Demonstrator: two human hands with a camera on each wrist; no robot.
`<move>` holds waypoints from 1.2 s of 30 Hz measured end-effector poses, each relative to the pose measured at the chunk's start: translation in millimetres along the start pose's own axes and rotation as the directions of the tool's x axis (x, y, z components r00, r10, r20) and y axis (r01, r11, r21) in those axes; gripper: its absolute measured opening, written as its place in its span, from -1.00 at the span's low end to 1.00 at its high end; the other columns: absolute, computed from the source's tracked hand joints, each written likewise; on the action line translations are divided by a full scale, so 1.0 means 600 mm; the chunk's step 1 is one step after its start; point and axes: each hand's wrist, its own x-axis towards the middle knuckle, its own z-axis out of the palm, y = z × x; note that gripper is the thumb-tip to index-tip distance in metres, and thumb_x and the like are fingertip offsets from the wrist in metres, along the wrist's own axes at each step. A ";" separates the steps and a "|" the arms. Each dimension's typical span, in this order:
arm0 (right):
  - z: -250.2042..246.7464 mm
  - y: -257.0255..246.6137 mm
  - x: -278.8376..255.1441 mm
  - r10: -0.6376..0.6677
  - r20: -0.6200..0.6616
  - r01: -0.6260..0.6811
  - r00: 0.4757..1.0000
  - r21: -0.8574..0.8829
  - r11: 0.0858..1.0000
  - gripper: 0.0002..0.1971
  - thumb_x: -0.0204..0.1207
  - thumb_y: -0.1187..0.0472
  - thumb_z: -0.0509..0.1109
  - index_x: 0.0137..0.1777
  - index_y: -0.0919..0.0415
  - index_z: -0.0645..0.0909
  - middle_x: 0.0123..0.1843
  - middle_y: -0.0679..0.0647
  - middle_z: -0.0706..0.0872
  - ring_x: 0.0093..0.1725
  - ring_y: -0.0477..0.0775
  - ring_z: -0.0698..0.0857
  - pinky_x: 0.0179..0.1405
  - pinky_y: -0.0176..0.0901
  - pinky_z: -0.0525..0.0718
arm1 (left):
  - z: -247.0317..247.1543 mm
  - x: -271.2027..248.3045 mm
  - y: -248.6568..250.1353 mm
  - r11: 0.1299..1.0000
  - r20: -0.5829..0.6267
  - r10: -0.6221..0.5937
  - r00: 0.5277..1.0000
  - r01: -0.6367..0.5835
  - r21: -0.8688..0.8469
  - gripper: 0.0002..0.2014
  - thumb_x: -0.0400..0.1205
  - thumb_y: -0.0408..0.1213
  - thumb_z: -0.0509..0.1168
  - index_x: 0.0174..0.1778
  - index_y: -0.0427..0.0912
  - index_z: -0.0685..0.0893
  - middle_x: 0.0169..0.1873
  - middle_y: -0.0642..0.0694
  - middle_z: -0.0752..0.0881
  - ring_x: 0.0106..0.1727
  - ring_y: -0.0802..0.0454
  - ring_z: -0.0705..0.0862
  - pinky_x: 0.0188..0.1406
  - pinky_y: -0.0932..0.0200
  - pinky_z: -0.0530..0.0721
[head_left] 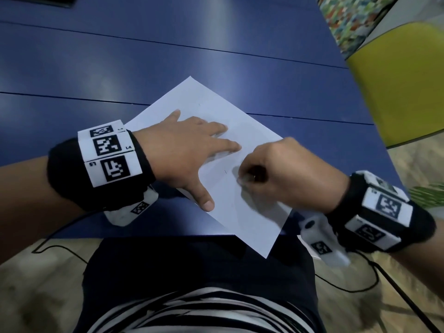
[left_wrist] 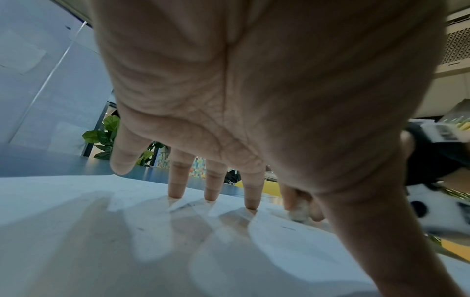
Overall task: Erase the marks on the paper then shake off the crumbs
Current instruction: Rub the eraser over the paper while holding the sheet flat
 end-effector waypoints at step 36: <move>-0.006 0.023 -0.024 -0.074 0.020 0.072 0.997 0.066 0.995 -0.82 0.63 -0.01 0.44 0.09 -0.05 0.85 -0.06 -0.17 0.86 -0.13 -0.11 0.75 0.00 -0.19 0.71 | -0.011 0.056 0.020 0.994 0.046 0.061 0.997 -0.065 0.088 0.59 0.08 0.81 0.29 0.84 0.05 -0.33 0.84 0.17 -0.27 0.87 -0.06 -0.14 0.80 -0.37 -0.16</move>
